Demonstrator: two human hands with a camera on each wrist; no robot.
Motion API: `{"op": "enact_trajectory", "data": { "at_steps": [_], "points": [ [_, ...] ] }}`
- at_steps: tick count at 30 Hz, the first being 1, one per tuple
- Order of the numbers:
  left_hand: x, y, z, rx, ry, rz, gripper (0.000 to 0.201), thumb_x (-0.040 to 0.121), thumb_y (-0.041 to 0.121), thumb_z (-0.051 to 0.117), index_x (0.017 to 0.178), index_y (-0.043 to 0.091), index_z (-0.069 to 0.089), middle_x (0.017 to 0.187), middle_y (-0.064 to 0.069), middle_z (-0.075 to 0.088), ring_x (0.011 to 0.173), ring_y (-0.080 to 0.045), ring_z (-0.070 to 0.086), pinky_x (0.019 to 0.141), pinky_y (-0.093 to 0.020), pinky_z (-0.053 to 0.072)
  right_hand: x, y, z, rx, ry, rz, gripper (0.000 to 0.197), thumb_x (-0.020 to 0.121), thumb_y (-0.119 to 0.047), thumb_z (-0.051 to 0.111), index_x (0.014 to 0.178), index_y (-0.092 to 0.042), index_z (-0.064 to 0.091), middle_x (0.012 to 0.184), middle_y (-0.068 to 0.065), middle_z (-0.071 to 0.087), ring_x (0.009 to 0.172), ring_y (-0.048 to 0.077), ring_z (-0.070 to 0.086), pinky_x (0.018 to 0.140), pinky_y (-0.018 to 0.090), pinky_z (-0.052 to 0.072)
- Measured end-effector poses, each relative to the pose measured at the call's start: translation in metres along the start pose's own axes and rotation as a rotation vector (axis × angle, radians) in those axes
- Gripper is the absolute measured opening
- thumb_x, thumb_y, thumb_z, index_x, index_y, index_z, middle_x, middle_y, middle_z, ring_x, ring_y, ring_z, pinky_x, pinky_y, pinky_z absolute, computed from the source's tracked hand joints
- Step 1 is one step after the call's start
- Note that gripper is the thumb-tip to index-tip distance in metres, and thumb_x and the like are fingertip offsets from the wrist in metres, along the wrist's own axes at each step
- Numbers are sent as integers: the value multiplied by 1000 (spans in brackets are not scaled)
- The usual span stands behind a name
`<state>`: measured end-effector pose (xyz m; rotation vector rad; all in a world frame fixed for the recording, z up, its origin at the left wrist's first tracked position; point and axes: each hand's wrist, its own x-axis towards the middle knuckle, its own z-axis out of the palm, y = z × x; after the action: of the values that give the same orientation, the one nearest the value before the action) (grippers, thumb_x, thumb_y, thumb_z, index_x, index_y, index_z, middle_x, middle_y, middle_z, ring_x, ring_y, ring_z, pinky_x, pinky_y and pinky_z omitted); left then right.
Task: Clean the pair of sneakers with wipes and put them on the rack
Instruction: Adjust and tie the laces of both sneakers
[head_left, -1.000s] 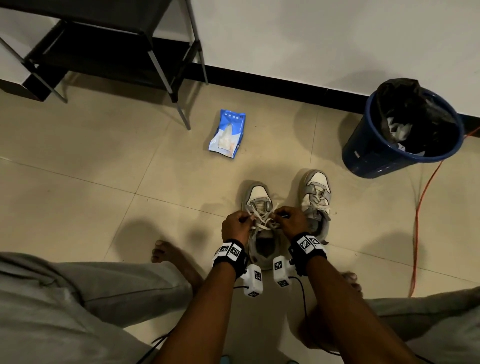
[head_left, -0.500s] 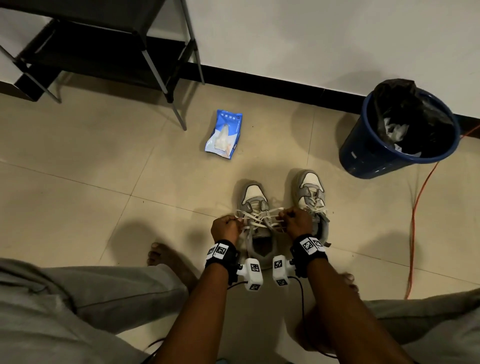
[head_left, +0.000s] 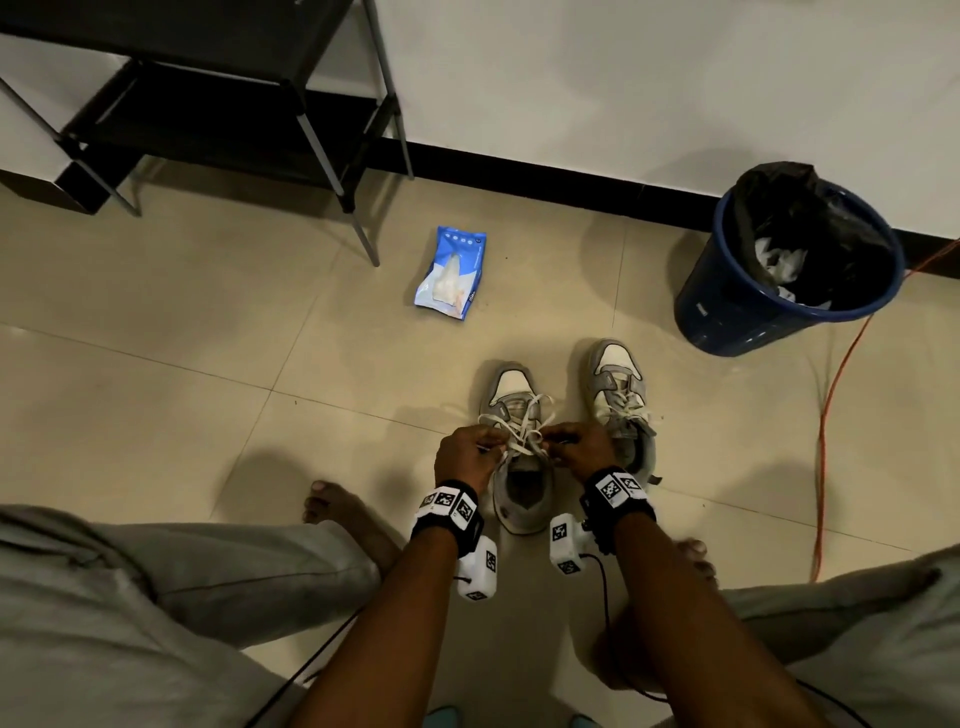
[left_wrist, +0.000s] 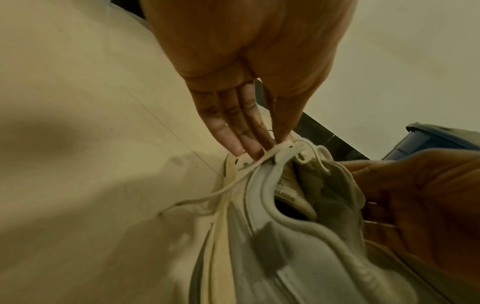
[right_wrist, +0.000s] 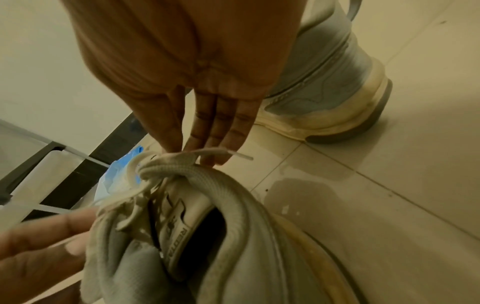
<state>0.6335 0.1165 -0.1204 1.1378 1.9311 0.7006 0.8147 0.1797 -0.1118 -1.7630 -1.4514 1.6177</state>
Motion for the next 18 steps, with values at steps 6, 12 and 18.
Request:
{"op": "enact_trajectory", "data": {
  "at_steps": [6, 12, 18],
  "points": [
    [-7, 4, -3, 157, 3, 64, 8, 83, 30, 73, 89, 36, 74, 93, 15, 72, 84, -6, 66, 74, -24, 52, -1, -4, 5, -198, 42, -97, 9, 82, -5, 70, 83, -13, 70, 80, 3, 68, 77, 19, 64, 69, 29, 53],
    [-8, 3, 7, 328, -15, 200, 13, 97, 25, 47, 109, 20, 50, 112, -3, 58, 91, -30, 60, 71, -37, 46, 3, -1, 7, -233, 105, -94, 6, 83, -20, 56, 86, -15, 56, 84, 10, 66, 78, 27, 62, 74, 41, 54],
    [-14, 2, 3, 137, 55, 138, 23, 97, 39, 51, 112, 21, 50, 98, 0, 69, 84, -25, 65, 68, -34, 48, 8, 6, 4, 132, 135, 20, 8, 80, -19, 56, 75, -14, 60, 79, 17, 69, 74, 34, 69, 67, 49, 59]
  ]
}}
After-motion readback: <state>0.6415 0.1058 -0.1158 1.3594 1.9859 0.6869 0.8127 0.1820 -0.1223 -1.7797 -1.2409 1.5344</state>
